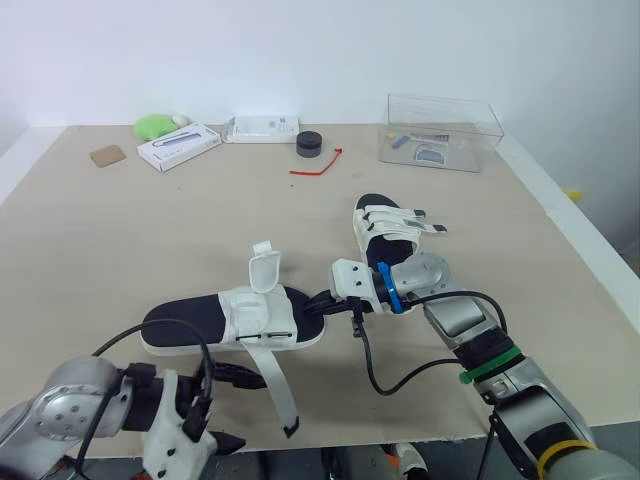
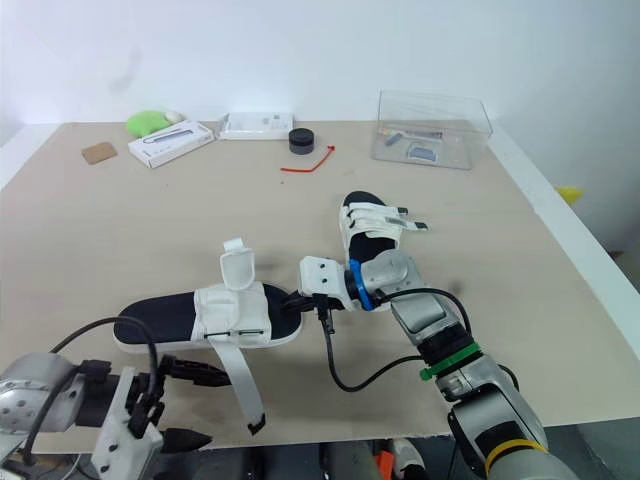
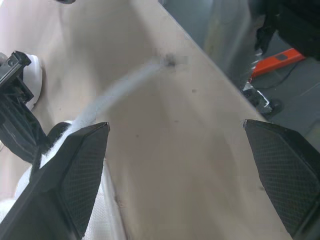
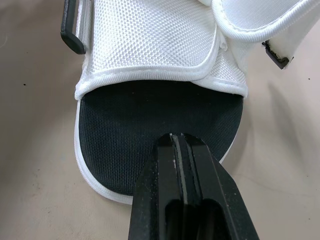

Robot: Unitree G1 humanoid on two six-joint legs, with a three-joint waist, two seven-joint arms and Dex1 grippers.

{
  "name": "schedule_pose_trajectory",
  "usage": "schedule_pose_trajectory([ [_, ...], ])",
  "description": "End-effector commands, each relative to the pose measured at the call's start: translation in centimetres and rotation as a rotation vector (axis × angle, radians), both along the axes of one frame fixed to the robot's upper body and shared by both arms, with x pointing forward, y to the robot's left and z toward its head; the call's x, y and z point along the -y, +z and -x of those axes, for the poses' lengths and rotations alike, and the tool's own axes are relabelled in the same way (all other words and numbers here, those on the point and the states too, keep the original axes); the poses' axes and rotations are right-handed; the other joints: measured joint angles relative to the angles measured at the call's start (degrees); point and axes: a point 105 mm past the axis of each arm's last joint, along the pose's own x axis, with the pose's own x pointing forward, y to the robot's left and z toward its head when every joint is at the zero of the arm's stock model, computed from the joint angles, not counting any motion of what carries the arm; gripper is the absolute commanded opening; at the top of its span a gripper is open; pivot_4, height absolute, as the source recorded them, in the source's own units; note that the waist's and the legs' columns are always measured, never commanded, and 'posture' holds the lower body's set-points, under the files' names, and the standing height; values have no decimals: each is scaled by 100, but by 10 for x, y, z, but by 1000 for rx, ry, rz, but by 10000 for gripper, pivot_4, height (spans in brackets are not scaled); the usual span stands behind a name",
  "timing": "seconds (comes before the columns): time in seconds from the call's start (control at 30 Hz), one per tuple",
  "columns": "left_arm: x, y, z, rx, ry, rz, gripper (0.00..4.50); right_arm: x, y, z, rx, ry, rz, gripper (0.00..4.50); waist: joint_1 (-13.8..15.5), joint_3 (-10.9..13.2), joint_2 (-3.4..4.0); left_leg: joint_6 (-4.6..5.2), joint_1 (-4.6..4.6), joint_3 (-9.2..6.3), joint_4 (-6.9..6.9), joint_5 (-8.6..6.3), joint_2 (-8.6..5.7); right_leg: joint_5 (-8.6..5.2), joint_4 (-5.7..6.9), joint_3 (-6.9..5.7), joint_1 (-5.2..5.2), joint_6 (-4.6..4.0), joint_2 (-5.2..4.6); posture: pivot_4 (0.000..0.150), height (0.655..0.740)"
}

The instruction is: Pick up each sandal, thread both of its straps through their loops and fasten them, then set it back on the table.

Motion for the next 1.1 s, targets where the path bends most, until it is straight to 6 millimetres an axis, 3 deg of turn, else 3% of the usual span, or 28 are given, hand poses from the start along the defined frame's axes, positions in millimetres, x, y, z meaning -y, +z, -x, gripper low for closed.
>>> schedule_pose_trajectory([
  [0.03, -15, 19, -7, 146, 29, 59, 44420, 9, -16, -1, -35, -27, 61, 0, 1, 0, 0, 0, 0, -1, 0, 0, 1, 0, 0, -2, 0, 0, 0, 1500, 7400],
  [0.17, -33, 24, -17, 247, 53, 50, 44420, 6, -15, -1, -36, -22, 59, 0, 3, -1, 1, 6, 3, -1, 0, 5, 2, 0, 0, -14, 2, 2, -1, 1500, 7400],
  [0.27, -33, 25, -22, 287, 43, 68, 44420, 5, -15, -2, -35, -17, 60, 0, 2, -1, 1, 6, 4, 4, 0, 5, 3, 4, 0, -28, 2, -2, -1, 1500, 7400],
  [0.57, 15, 15, -26, 250, -82, 135, 44420, 6, -14, -3, -33, -21, 63, 0, 0, -7, 5, 6, 8, 35, 1, 5, 2, 16, -1, -27, 0, 1, -3, 1500, 7400],
  [0.77, 29, 8, -28, 204, -125, 134, 44420, 10, -13, -5, -28, -37, 67, 0, 0, -8, 7, 7, 9, 36, 1, 5, 2, 17, 0, -5, 0, 3, 8, 1500, 7400],
  [0.87, 31, 1, -27, 169, -134, 124, 35866, 11, -14, -5, -29, -41, 69, 0, 1, -8, 7, 7, 9, 38, 1, 5, 1, 17, 0, 10, 0, 5, 11, 1500, 7400],
  [1.03, 31, -5, -26, 125, -133, 127, 10909, 12, -15, -4, -31, -47, 71, 0, 1, -8, 7, 8, 10, 40, 1, 5, -1, 20, 0, 25, 0, 11, 10, 1500, 7400],
  [1.1, 30, -7, -25, 100, -125, 125, 6544, 13, -15, -3, -31, -48, 72, 0, 1, -8, 7, 8, 10, 42, 1, 5, -2, 20, 0, 26, 0, 12, 10, 1500, 7400],
])
